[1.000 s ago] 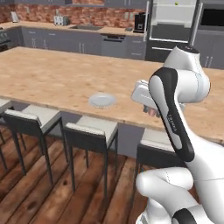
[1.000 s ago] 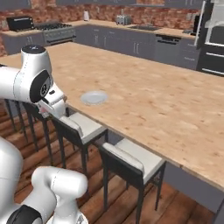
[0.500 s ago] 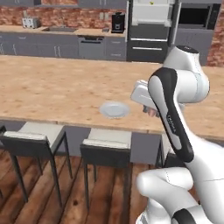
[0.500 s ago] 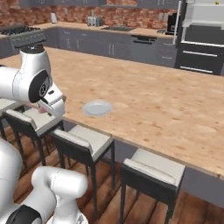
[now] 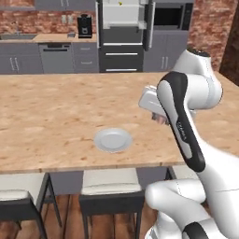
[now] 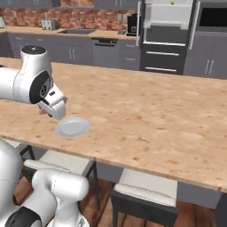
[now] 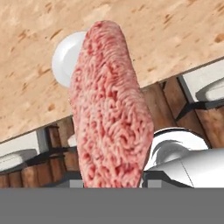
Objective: Take the steak from the fridge and place it on the digital scale on the counter by the fridge. Wait a few seconds for a reading, then move it to the plate on the dining counter.
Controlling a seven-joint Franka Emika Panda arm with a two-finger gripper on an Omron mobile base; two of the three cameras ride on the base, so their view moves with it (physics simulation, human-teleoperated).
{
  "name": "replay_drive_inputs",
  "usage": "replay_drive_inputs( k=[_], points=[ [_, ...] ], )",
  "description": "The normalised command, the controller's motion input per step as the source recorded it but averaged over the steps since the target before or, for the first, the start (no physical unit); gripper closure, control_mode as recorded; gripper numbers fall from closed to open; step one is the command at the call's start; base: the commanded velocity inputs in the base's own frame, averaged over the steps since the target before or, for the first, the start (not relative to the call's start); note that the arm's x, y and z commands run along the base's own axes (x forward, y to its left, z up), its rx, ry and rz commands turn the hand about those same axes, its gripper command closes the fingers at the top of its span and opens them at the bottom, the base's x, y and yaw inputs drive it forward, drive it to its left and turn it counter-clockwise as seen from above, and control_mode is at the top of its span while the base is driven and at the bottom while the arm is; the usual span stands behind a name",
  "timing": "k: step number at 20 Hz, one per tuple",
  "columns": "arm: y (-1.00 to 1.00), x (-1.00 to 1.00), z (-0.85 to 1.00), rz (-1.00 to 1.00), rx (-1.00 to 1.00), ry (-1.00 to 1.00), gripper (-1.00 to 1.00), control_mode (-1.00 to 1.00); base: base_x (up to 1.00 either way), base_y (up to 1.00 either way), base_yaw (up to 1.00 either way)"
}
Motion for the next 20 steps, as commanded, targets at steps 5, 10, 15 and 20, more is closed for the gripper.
replay_drive_inputs(
  k=[5,10,15,20],
  points=[
    [0.00,0.00,0.00,0.00,0.00,0.00,1.00,1.00,0.85,0.24,-0.44],
    [0.34,0.71,-0.30,-0.17,-0.09,0.04,1.00,-1.00,0.14,0.09,-0.06],
    [0.49,0.95,-0.68,-0.13,-0.15,0.02,1.00,-1.00,0.00,0.00,0.00],
    [0.39,0.88,-0.84,-0.12,-0.12,0.00,1.00,-1.00,0.00,0.00,0.00]
  ],
)
